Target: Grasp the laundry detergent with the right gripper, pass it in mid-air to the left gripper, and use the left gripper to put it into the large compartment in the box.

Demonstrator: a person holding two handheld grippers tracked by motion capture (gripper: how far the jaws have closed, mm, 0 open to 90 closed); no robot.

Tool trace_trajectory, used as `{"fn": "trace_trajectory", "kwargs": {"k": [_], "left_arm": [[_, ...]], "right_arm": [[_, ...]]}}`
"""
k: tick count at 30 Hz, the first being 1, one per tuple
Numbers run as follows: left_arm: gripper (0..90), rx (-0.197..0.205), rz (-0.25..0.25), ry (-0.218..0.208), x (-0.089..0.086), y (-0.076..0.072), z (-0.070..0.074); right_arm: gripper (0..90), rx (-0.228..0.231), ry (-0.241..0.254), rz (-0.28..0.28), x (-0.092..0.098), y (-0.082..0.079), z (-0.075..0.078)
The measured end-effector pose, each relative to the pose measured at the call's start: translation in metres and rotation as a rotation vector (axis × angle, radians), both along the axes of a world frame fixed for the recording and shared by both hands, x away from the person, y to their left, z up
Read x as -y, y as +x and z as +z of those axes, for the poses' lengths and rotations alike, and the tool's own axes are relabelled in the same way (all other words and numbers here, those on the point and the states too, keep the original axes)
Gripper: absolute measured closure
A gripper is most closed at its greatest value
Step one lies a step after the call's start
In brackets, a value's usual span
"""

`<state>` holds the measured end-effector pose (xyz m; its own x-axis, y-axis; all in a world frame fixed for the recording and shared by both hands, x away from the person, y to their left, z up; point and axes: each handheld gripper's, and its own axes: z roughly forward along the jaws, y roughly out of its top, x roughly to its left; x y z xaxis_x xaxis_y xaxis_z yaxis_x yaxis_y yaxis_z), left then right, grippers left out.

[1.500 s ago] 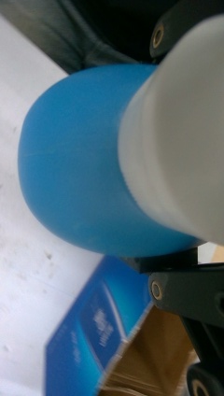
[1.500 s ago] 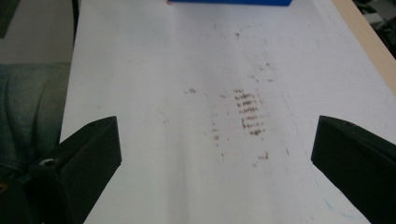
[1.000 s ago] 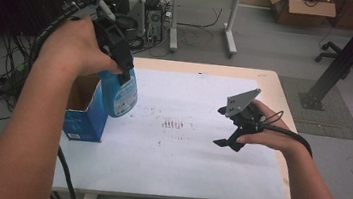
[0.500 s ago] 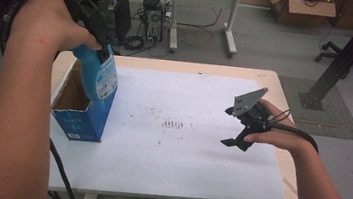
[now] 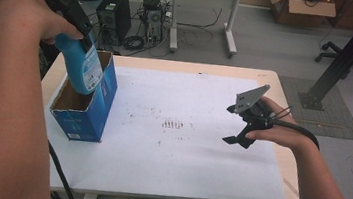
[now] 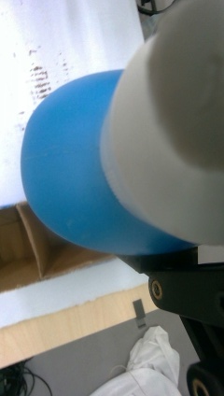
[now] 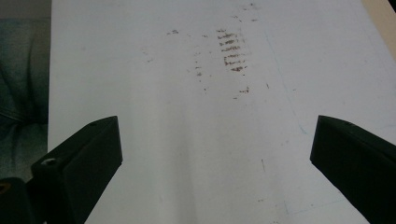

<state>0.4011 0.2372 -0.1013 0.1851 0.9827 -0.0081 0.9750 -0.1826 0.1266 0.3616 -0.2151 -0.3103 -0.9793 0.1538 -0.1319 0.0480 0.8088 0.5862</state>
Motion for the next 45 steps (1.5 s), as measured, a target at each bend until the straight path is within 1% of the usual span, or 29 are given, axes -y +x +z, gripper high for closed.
{"fn": "trace_trajectory", "kwargs": {"k": [3, 5, 7, 9, 13, 17, 22, 31, 33, 41, 45], "left_arm": [[39.9, 0.005, 0.019, -0.007, -0.004, 0.002, -0.001], [39.8, 0.002, 0.038, -0.014, -0.007, 0.003, -0.001], [39.8, -0.003, 0.053, -0.013, -0.010, 0.005, -0.003], [39.7, 0.007, 0.085, -0.013, -0.013, 0.006, -0.002], [39.8, 0.008, 0.131, 0.016, -0.020, 0.007, -0.002], [39.8, 0.001, 0.162, 0.011, -0.028, 0.009, -0.005], [39.8, -0.018, 0.171, 0.006, -0.033, 0.011, -0.012], [39.8, -0.027, 0.176, 0.003, -0.036, 0.015, -0.025], [39.8, -0.027, 0.177, -0.002, -0.038, 0.016, -0.030], [39.7, -0.048, 0.184, -0.002, -0.043, 0.019, -0.051], [39.7, -0.050, 0.188, 0.002, -0.045, 0.020, -0.060]], "right_arm": [[2.2, -0.003, 0.001, -0.001, 0.000, 0.001, -0.001], [2.2, -0.005, 0.003, -0.001, 0.000, 0.002, -0.002], [2.3, -0.006, 0.001, -0.002, -0.001, 0.003, -0.002], [2.4, -0.006, 0.001, 0.000, -0.001, 0.003, -0.002], [2.4, -0.008, 0.003, 0.000, 0.000, 0.003, -0.002], [2.3, -0.011, 0.002, -0.002, 0.001, 0.004, -0.002], [2.4, -0.012, 0.004, -0.004, 0.001, 0.005, -0.002], [2.4, -0.018, 0.003, -0.006, 0.000, 0.005, -0.004], [2.4, -0.015, 0.003, -0.005, 0.000, 0.005, -0.004], [2.4, -0.017, 0.003, -0.005, 0.000, 0.004, -0.005], [2.4, -0.018, 0.006, -0.007, 0.000, 0.004, -0.005]]}}
